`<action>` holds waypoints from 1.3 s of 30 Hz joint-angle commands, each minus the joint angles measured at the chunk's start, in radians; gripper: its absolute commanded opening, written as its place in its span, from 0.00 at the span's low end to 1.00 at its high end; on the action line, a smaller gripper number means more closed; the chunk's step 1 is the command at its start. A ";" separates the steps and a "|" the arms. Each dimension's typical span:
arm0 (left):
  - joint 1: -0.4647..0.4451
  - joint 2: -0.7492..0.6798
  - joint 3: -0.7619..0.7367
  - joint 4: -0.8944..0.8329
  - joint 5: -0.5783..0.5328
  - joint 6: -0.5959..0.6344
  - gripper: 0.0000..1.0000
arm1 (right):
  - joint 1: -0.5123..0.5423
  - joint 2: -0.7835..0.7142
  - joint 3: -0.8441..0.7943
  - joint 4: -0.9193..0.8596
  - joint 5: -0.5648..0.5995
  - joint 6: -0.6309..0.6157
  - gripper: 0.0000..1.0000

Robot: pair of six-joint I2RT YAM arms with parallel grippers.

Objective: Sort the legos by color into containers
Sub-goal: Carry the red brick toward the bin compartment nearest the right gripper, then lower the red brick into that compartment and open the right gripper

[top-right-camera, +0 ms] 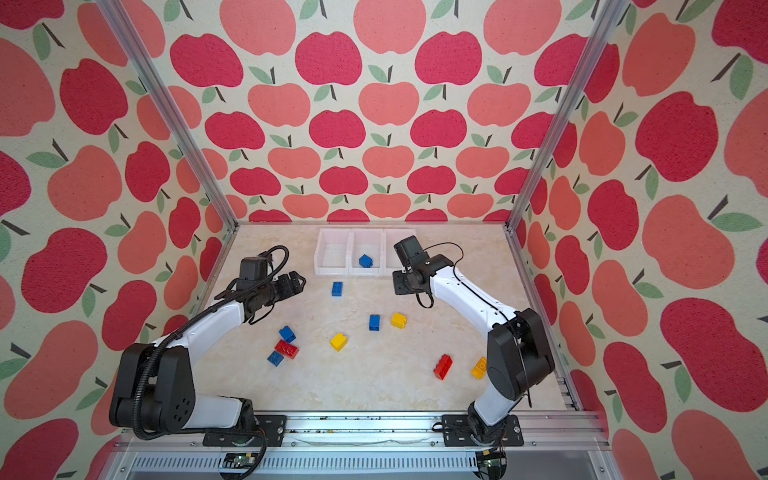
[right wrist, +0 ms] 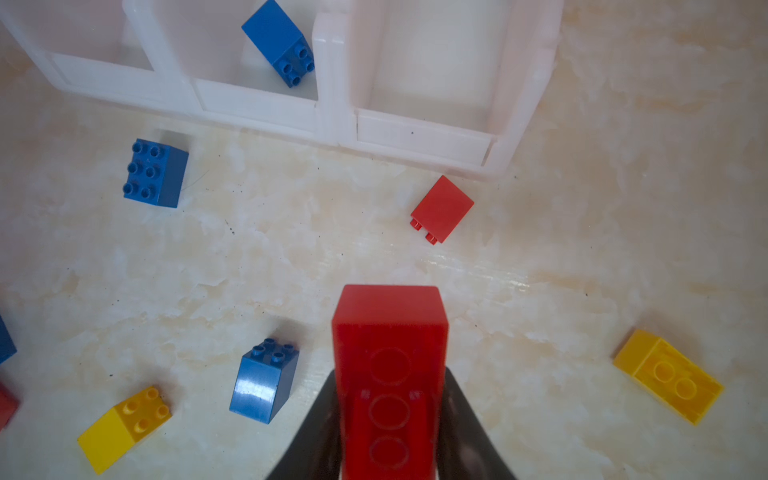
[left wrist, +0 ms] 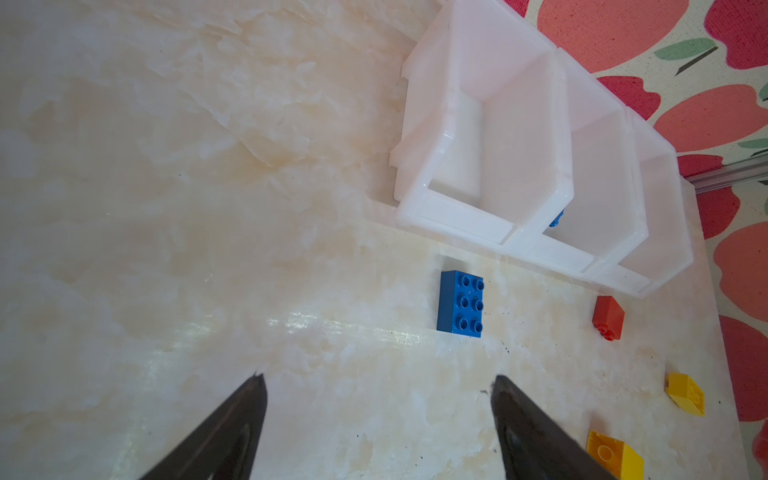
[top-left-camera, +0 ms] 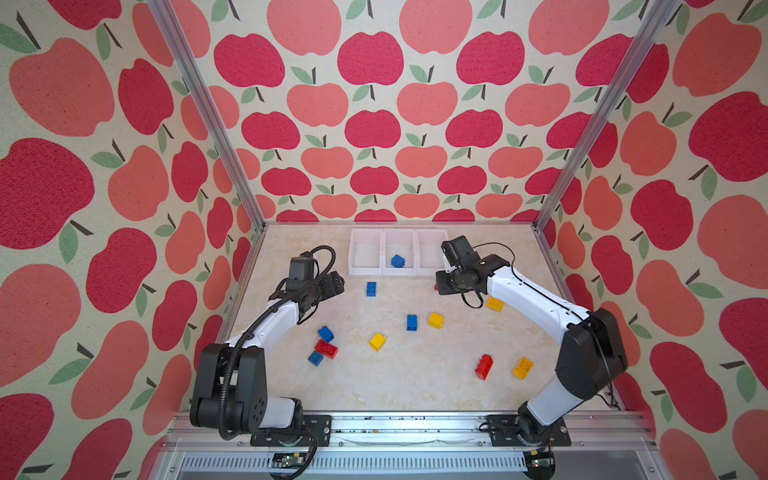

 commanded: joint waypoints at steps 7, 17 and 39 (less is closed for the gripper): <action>-0.015 -0.038 -0.014 -0.004 0.020 -0.011 0.87 | -0.079 0.207 0.238 0.070 -0.025 -0.092 0.25; -0.019 -0.065 -0.018 -0.022 0.011 -0.005 0.87 | -0.130 0.452 0.498 0.055 -0.073 -0.077 0.25; -0.026 -0.070 -0.026 -0.013 0.010 -0.022 0.87 | -0.134 0.652 0.698 -0.045 -0.072 -0.075 0.48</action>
